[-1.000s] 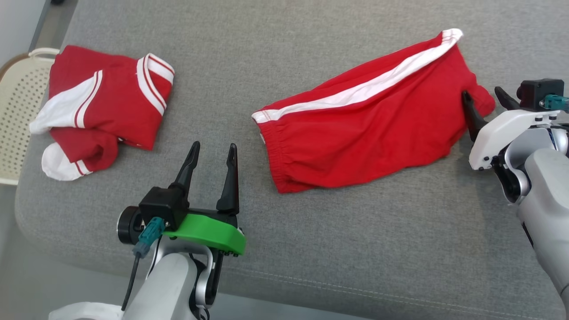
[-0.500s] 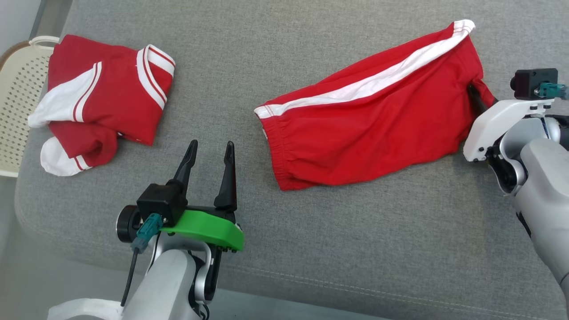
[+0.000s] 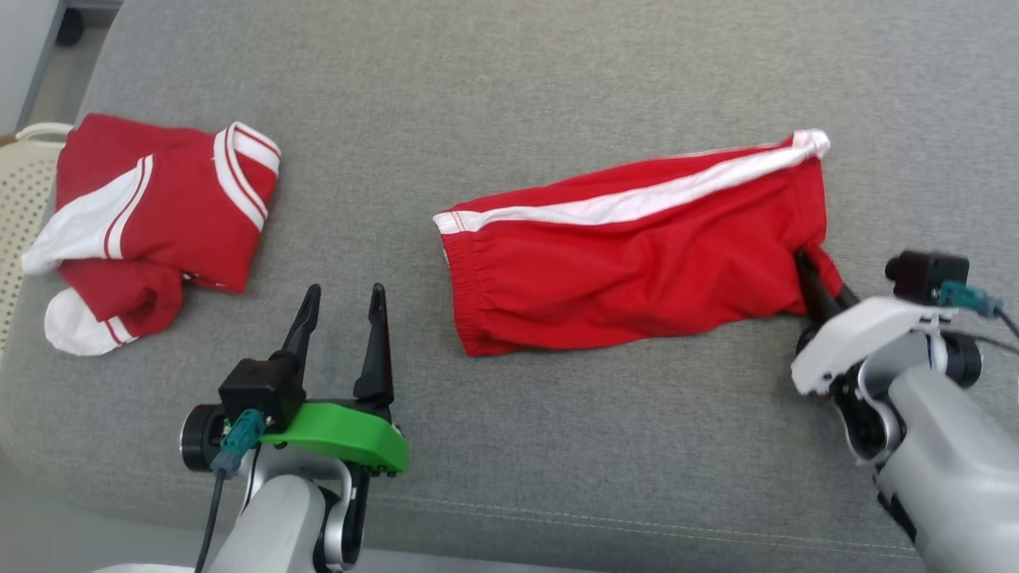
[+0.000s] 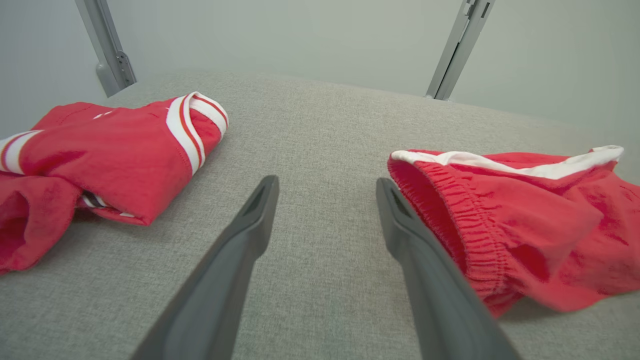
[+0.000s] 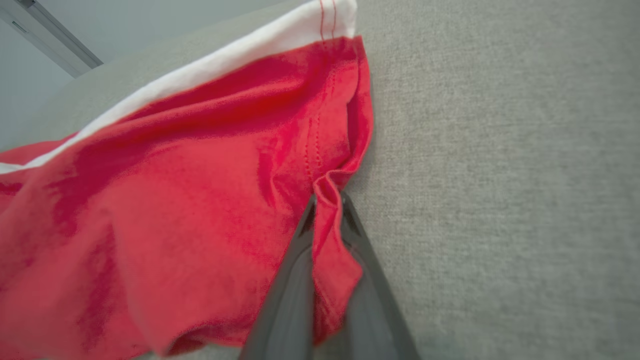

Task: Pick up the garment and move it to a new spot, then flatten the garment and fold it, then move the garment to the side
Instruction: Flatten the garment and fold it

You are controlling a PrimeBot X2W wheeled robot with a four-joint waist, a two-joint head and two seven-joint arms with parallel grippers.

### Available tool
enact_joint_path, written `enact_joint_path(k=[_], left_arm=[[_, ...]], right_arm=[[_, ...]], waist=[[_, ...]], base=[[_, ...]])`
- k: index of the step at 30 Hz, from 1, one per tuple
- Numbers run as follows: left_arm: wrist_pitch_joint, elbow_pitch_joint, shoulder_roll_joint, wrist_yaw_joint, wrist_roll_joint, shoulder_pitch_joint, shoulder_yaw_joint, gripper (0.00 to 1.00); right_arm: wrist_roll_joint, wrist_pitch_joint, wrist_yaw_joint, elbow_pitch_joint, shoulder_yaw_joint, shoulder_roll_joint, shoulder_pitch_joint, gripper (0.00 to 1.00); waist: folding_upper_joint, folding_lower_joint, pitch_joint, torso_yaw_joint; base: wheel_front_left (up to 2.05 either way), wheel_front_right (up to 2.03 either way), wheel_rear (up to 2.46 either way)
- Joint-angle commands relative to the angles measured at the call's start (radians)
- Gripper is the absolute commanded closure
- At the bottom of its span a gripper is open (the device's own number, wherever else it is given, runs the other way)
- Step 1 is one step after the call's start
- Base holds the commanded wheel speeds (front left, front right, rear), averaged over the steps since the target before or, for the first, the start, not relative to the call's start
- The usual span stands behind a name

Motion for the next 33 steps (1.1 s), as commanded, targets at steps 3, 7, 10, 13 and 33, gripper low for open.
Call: enact_joint_path(k=[3,7,10,13,33], left_arm=[[0.004,-0.013,0.022,0.011,-0.006,0.026,0.011,0.0],[0.021,-0.033,0.044,0.021,-0.007,0.044,0.017,0.0],[0.032,-0.049,0.055,0.028,-0.01,0.057,0.019,0.0],[0.045,-0.067,0.066,0.037,-0.013,0.074,0.023,0.0],[0.108,-0.138,0.097,0.074,-0.025,0.104,0.021,0.0]], right_arm=[[0.013,-0.023,-0.002,-0.033,-0.027,0.012,0.114,1.0],[0.003,-0.045,-0.002,-0.095,-0.079,0.027,0.197,1.0],[-0.016,-0.058,-0.002,-0.143,-0.136,0.045,0.25,1.0],[-0.042,-0.063,-0.002,-0.184,-0.195,0.065,0.303,1.0],[-0.257,-0.069,-0.002,-0.31,-0.344,0.179,0.328,1.0]], waist=[[0.0,0.0,-0.049,-0.059],[0.0,0.0,-0.068,-0.096],[0.0,0.0,-0.083,-0.122],[0.0,0.0,-0.094,-0.148],[0.0,0.0,-0.1,-0.208]], base=[[0.0,0.0,0.0],[0.0,0.0,0.0],[0.0,0.0,0.0],[0.0,0.0,0.0],[0.0,0.0,0.0]])
